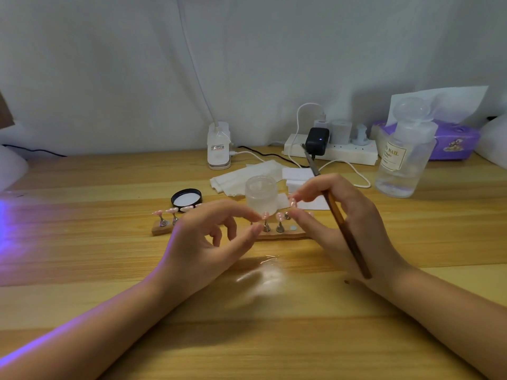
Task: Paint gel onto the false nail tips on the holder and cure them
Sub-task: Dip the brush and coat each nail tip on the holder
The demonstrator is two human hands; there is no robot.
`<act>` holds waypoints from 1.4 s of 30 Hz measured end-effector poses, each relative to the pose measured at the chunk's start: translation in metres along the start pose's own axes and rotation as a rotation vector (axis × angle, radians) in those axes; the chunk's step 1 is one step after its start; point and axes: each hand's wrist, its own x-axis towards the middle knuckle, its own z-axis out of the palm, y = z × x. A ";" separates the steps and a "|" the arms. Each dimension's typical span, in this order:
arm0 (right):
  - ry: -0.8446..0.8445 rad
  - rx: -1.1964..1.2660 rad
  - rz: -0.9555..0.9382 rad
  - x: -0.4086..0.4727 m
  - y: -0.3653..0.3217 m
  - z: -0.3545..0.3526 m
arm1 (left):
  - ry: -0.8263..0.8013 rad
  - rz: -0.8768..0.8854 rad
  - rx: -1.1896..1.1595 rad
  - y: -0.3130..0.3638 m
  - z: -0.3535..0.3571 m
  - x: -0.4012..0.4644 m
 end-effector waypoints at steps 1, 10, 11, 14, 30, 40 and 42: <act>-0.008 -0.013 0.031 0.001 0.003 -0.002 | 0.017 -0.024 0.000 0.000 0.000 0.000; -0.128 -0.120 0.118 0.003 0.008 -0.003 | 0.017 -0.146 0.091 -0.006 0.001 0.002; -0.131 -0.125 0.119 0.003 0.008 -0.004 | 0.013 -0.150 0.095 -0.006 0.001 0.002; -0.147 -0.145 0.117 0.002 0.006 -0.004 | -0.007 -0.163 0.071 -0.007 0.002 0.002; -0.225 -0.173 0.128 0.005 0.014 -0.024 | -0.093 -0.203 0.169 -0.009 0.001 0.002; -0.198 0.015 0.248 0.004 0.021 -0.022 | -0.147 -0.221 0.195 -0.009 0.001 0.003; -0.153 0.094 0.296 0.005 0.024 -0.023 | -0.145 -0.220 0.191 -0.009 0.000 0.002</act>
